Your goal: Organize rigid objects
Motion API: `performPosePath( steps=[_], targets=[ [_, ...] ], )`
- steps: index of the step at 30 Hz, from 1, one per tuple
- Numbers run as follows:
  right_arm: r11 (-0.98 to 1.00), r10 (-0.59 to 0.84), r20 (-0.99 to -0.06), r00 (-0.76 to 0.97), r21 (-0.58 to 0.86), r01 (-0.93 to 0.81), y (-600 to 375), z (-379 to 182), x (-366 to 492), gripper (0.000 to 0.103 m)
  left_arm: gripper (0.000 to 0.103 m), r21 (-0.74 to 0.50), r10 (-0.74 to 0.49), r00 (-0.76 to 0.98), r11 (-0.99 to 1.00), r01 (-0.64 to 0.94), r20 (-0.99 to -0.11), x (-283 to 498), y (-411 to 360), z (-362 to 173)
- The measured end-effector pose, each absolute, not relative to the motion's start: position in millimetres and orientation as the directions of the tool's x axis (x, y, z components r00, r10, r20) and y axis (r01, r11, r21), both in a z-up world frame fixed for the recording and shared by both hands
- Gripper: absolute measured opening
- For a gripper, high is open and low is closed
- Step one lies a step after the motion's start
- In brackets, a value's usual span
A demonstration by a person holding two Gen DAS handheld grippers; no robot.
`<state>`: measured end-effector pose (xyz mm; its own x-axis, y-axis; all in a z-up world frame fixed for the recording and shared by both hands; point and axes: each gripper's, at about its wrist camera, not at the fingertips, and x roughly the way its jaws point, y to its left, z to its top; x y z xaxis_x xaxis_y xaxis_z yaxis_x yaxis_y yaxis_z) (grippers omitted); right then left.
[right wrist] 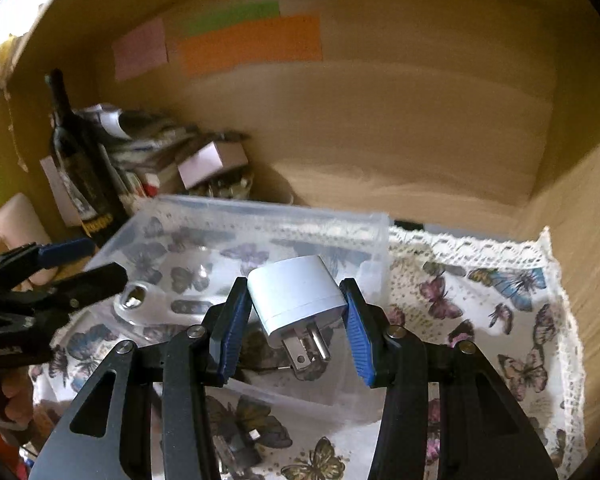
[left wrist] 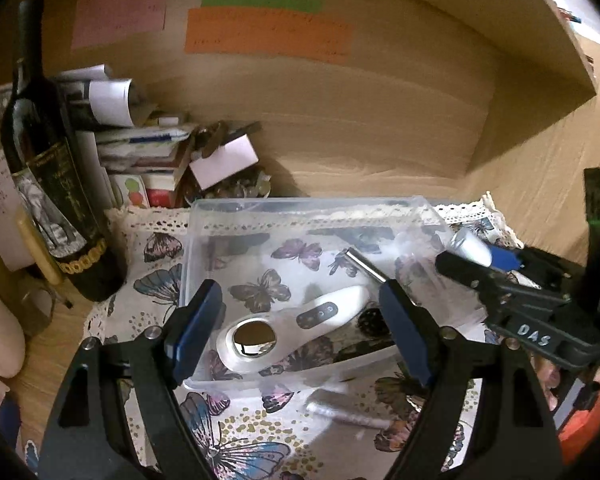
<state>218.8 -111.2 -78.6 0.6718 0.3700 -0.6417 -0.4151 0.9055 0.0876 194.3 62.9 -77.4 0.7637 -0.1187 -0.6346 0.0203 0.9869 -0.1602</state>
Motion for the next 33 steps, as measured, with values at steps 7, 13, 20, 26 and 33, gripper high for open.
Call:
performPosePath(
  steps=[7,13,20,26,33],
  targets=[
    [0.900,0.367,-0.672,0.643,0.081,-0.429,-106,-89,221,0.042,0.082,-0.173,-0.148,0.747,0.984,0.045,-0.648,185,62,-79],
    [0.897,0.371,-0.667,0.646,0.078,-0.435,-108,-84,218,0.042,0.085,-0.134,-0.179,0.729,0.984,0.120,-0.661,160,42,-83],
    [0.896,0.384,-0.627,0.677,0.076,-0.437,-122,-67,197,0.047,0.090,-0.141,-0.216,0.655,0.976,0.165,-0.725,152,27,-108],
    [0.900,0.372,-0.629,0.683,0.062,-0.432,-137,-66,174,0.047,0.093,-0.128,-0.242,0.548,0.963,0.238,-0.800,166,4,-137],
    [0.901,0.355,-0.691,0.629,0.073,-0.428,-151,-90,155,0.048,0.088,-0.117,-0.229,0.500,0.962,0.246,-0.835,183,-5,-157]
  ],
)
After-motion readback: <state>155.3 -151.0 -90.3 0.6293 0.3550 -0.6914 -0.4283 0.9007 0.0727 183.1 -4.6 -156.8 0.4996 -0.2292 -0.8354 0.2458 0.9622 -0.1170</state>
